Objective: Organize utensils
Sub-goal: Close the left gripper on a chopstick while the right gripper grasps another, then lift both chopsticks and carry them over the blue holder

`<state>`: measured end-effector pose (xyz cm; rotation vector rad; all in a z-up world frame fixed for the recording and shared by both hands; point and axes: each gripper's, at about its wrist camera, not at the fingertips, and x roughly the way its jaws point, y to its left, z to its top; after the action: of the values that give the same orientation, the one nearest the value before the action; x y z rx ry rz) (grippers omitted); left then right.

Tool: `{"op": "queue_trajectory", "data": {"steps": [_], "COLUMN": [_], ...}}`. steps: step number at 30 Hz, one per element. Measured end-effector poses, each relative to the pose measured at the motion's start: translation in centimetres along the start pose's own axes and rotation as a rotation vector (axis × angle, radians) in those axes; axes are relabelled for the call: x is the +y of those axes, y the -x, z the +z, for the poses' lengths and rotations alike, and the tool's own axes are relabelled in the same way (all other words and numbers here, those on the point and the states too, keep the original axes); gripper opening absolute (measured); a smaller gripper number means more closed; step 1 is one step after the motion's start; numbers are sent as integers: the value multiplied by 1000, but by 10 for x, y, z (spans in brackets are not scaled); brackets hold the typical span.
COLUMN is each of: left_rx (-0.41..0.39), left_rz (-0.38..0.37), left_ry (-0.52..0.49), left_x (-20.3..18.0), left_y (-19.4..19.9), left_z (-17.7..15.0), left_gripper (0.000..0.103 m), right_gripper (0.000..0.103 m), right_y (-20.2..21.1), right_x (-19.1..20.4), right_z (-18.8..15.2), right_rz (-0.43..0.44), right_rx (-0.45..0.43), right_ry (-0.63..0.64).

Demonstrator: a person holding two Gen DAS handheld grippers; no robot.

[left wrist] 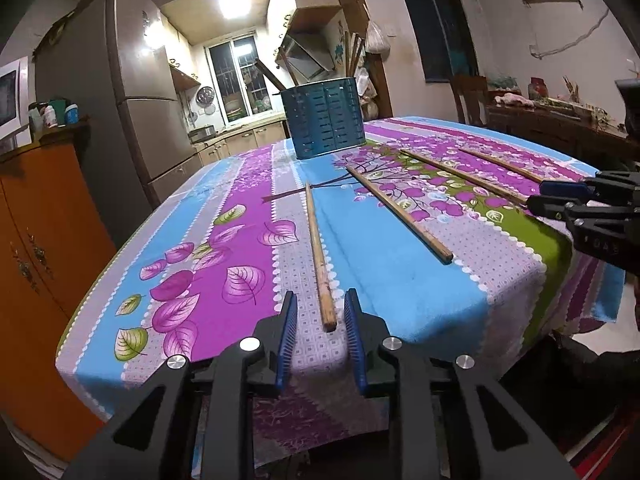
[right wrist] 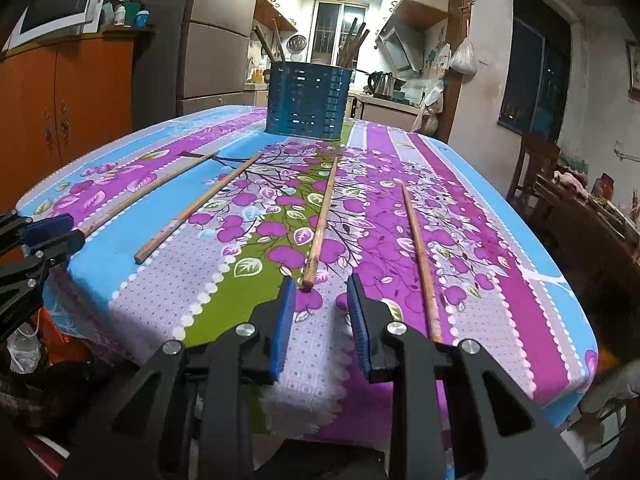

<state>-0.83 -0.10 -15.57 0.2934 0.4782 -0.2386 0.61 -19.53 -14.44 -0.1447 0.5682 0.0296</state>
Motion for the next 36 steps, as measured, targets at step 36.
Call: {"op": "queue_trajectory", "data": {"steps": [36], "left_rx": [-60], "left_rz": [-10], "left_ry": [21], "left_x": [5], "left_y": [9], "left_z": [1], "left_gripper": [8], "right_gripper": [5], "right_y": [12], "right_x": [-16], "right_z": [3], "right_rz": [25], "right_rx": [-75], "right_ry": [-109]}}
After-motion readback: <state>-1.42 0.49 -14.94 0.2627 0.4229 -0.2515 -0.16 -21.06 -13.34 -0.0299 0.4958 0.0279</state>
